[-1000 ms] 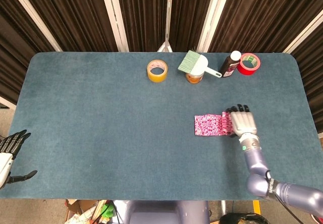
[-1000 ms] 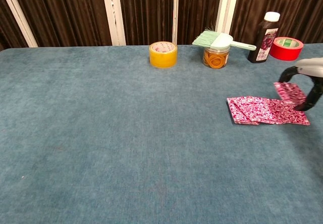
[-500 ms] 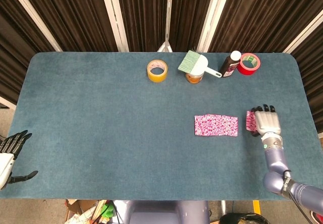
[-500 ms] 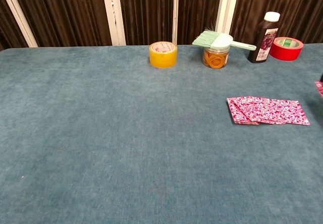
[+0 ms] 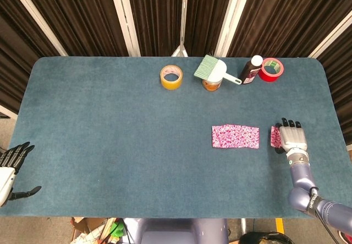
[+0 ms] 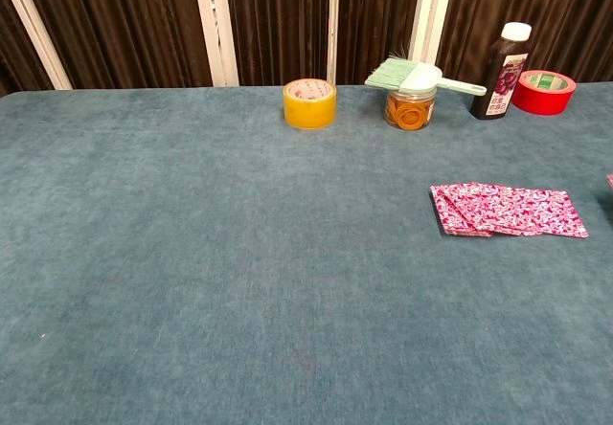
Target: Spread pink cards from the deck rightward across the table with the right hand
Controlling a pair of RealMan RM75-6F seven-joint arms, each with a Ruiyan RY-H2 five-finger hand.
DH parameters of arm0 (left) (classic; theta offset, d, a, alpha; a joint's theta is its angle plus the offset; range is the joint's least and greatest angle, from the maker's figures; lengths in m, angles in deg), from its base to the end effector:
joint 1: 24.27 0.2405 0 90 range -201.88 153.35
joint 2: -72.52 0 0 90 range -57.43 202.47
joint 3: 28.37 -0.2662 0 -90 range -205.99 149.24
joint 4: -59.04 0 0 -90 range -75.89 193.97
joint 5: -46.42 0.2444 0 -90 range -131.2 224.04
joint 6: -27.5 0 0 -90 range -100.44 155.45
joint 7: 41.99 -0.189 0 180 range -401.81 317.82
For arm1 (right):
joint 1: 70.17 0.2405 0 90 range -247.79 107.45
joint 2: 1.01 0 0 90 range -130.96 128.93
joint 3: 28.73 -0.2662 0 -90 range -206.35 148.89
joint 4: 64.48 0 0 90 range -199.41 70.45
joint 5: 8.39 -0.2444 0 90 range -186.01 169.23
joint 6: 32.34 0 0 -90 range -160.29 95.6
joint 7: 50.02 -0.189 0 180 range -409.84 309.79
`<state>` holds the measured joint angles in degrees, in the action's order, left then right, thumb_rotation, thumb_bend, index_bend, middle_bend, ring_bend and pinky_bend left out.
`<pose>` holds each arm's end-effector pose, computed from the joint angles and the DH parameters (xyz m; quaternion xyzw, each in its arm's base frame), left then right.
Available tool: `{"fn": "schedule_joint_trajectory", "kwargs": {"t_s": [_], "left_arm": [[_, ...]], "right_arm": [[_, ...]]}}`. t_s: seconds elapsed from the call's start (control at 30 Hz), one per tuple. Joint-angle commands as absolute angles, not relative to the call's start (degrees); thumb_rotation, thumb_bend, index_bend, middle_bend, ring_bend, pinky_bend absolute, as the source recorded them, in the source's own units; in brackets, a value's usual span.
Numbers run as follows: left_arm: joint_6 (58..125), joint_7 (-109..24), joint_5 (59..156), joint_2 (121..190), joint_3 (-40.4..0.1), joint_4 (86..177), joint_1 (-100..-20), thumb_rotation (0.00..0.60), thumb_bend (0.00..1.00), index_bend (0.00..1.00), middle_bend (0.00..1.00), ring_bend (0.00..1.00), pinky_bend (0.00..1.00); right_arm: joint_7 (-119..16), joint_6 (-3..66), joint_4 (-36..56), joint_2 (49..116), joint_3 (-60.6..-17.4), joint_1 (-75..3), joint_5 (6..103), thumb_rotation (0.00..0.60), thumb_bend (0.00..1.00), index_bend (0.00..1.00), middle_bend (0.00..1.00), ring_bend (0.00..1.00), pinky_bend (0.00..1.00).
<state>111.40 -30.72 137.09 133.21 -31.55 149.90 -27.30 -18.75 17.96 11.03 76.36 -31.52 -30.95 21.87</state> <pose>-0.3514 0.1918 0.1285 -0.6072 -0.4525 -0.3822 0.5296 -0.3599 -0.4085 0.0348 0.6334 -0.4713 0.1156 0.6028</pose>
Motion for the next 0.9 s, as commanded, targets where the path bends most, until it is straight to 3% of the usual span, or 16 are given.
{"fn": "schedule_joint_trajectory", "kwargs": {"t_s": [0.03,0.37,0.53,0.73,0.9], "left_arm": [[111.5,-30.7,137.2,133.2,-31.5,149.8,-27.3,0.6,0.0,0.0,0.0,0.0,0.0],[112.1,-30.3,137.7,133.2,-31.6,149.7,-27.1,0.6,0.0,0.0,0.0,0.0,0.0],[112.8,-30.1,138.1,133.3,-31.6,149.4,-26.9,0.6,0.0,0.0,0.0,0.0,0.0],[113.8,-30.5,138.5,133.7,-31.6,149.0,-26.5,0.6,0.0,0.0,0.0,0.0,0.0],[114.9,-31.2,138.4,134.5,-31.1,148.2,-26.1,0.6,0.0,0.0,0.0,0.0,0.0]], "right_arm": [[-18.4,18.6,11.7,76.2,-31.7,-31.0,21.8,0.6,0.3,0.0,0.0,0.0,0.0],[-16.5,21.5,15.6,74.1,-31.3,-32.0,21.4,0.6,0.3,0.0,0.0,0.0,0.0],[-18.8,26.5,21.6,70.9,-31.1,-34.4,26.8,0.6,0.3,0.0,0.0,0.0,0.0],[-26.1,37.8,33.0,64.7,-29.1,-41.4,40.6,0.6,0.3,0.0,0.0,0.0,0.0],[-34.0,54.7,37.5,61.7,-23.4,-52.0,59.4,0.6,0.3,0.0,0.0,0.0,0.0]]}}
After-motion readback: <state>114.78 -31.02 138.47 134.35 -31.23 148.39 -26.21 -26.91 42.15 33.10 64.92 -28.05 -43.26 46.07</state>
